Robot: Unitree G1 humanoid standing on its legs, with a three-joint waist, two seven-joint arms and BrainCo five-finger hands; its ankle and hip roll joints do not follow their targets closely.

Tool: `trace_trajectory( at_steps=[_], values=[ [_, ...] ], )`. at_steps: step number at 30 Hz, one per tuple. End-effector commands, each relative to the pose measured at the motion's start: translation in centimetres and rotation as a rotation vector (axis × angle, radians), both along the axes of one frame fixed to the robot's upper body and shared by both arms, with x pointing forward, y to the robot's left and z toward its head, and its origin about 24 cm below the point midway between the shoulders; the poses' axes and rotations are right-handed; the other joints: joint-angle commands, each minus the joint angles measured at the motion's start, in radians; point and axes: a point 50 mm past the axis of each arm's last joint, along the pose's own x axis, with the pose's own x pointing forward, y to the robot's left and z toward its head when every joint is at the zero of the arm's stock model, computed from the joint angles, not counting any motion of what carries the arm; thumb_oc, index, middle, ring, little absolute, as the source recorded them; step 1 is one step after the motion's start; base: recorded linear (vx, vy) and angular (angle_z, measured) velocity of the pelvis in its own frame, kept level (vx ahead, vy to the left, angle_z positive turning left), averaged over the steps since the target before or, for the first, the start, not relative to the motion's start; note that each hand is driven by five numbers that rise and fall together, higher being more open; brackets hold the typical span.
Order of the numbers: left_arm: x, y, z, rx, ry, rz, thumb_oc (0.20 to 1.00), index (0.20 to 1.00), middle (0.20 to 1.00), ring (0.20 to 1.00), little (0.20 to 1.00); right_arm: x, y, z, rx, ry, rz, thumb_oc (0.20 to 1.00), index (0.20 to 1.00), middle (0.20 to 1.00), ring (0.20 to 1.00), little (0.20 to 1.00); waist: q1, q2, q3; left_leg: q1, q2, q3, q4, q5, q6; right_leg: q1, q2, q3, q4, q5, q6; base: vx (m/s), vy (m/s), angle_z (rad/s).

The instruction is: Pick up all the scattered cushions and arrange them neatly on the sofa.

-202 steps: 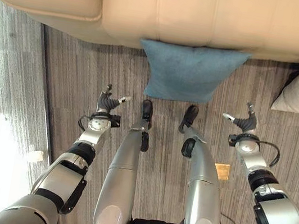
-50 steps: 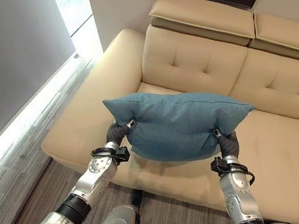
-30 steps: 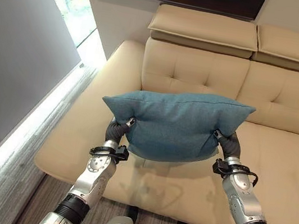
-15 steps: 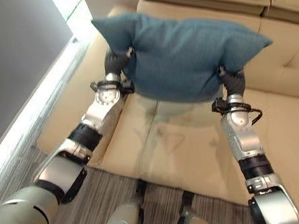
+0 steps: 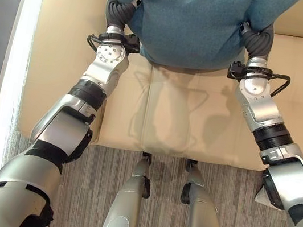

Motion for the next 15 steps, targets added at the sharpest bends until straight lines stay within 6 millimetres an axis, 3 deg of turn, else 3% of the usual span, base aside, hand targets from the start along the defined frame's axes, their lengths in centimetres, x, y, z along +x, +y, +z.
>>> trace_trajectory(
  at_steps=[1, 2, 3, 4, 10, 15],
  values=[
    [-1.0, -1.8, 6.9, 0.156, -0.231, -0.042, 0.288, 0.288, 0.288, 0.288, 0.288, -1.4, 3.8, 7.6, -0.119, -0.299, 0.094, 0.200, 0.200, 0.200, 0.200, 0.200, 0.004, -0.023, -0.052, 0.004, -0.020, -0.017, 0.005, -0.056, -0.074, 0.011, -0.075, -0.017, 0.018, -0.030, 0.125, 0.00, 0.000, 0.00],
    [-1.1, -1.8, 7.4, 0.172, -0.242, -0.034, 0.853, 0.853, 0.853, 0.853, 0.853, -1.4, 3.8, 7.7, -0.130, -0.300, 0.084, 0.200, 0.200, 0.200, 0.200, 0.200, 0.005, -0.024, -0.052, -0.007, -0.019, -0.018, 0.005, -0.054, -0.075, 0.000, -0.075, -0.018, 0.018, -0.027, 0.126, -0.04, -0.022, 0.00],
    [-1.2, -1.4, 9.2, 0.241, -0.266, 0.028, 1.000, 1.000, 1.000, 1.000, 1.000, -1.0, 3.3, 8.4, -0.190, -0.300, 0.008, 0.520, 0.520, 0.520, 0.520, 0.520, 0.008, -0.024, -0.054, -0.035, -0.018, -0.022, 0.005, -0.048, -0.078, -0.025, -0.074, -0.022, 0.014, -0.021, 0.130, -0.04, -0.017, -0.01],
    [-1.3, -1.3, 9.8, 0.267, -0.277, 0.053, 1.000, 1.000, 1.000, 1.000, 1.000, -0.8, 3.2, 8.6, -0.215, -0.301, -0.020, 1.000, 1.000, 1.000, 1.000, 1.000, 0.010, -0.024, -0.054, -0.044, -0.017, -0.024, 0.005, -0.045, -0.079, -0.033, -0.073, -0.024, 0.013, -0.019, 0.131, 0.00, 0.000, 0.00],
    [-1.4, 0.2, 11.9, 0.286, -0.284, 0.231, 1.000, 1.000, 1.000, 1.000, 1.000, 0.0, 0.7, 11.3, -0.385, -0.307, -0.313, 1.000, 1.000, 1.000, 1.000, 1.000, 0.030, -0.033, -0.077, -0.054, -0.020, -0.040, 0.005, -0.045, -0.083, -0.037, -0.072, -0.037, 0.007, -0.021, 0.135, 0.01, -0.033, 0.02],
    [-1.4, 1.1, 12.4, 0.209, -0.270, 0.220, 1.000, 1.000, 1.000, 1.000, 1.000, 0.3, -1.5, 13.2, -0.442, -0.268, -0.431, 1.000, 1.000, 1.000, 1.000, 1.000, 0.046, -0.043, -0.099, -0.040, -0.022, -0.049, 0.005, -0.048, -0.089, -0.016, -0.072, -0.047, 0.006, -0.027, 0.135, 0.02, -0.029, 0.11]
  ],
)
